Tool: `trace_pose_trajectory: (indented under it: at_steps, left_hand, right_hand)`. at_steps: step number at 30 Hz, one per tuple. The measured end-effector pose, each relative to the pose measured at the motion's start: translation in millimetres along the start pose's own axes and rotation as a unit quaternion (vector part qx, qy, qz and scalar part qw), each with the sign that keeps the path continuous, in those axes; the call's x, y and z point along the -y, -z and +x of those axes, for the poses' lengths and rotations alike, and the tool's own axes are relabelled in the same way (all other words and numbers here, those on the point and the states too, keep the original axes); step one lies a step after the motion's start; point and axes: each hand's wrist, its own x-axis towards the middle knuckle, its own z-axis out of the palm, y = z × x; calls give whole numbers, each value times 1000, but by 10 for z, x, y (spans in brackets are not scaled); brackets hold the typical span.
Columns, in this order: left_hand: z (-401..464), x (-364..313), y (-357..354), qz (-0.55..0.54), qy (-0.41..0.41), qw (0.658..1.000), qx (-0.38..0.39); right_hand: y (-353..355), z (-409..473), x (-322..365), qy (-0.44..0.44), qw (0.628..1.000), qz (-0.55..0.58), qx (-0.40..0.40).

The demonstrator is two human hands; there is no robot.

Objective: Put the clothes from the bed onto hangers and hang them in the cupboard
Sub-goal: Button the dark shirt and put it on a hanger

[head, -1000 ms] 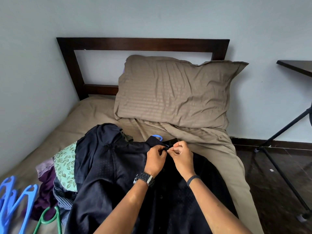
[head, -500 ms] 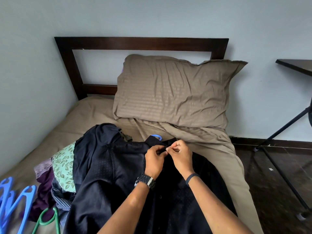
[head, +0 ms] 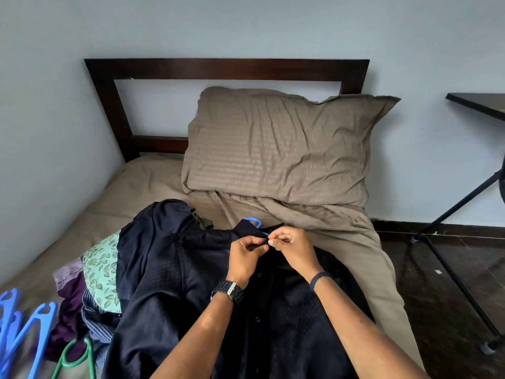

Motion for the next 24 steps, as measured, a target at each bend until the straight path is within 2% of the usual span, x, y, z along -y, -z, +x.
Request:
trace_pose_trajectory:
  at_steps: [8,12,20,24]
  left_hand:
    - [26,-12,93,-35,20,998,56]
    - [21,-17,114,-35,35,996,70]
    - [-45,-22,94,-69,61,994,65]
    - [-51,-46,70,-118,77,989,52]
  right_hand:
    - [16,121,78,-53,998,-3,45]
    - [-4,157,125,-67,996,-38,36]
    - [-90,118,106,-11,992,-127,1]
    - [-161,72,121,20,990,-131,-44]
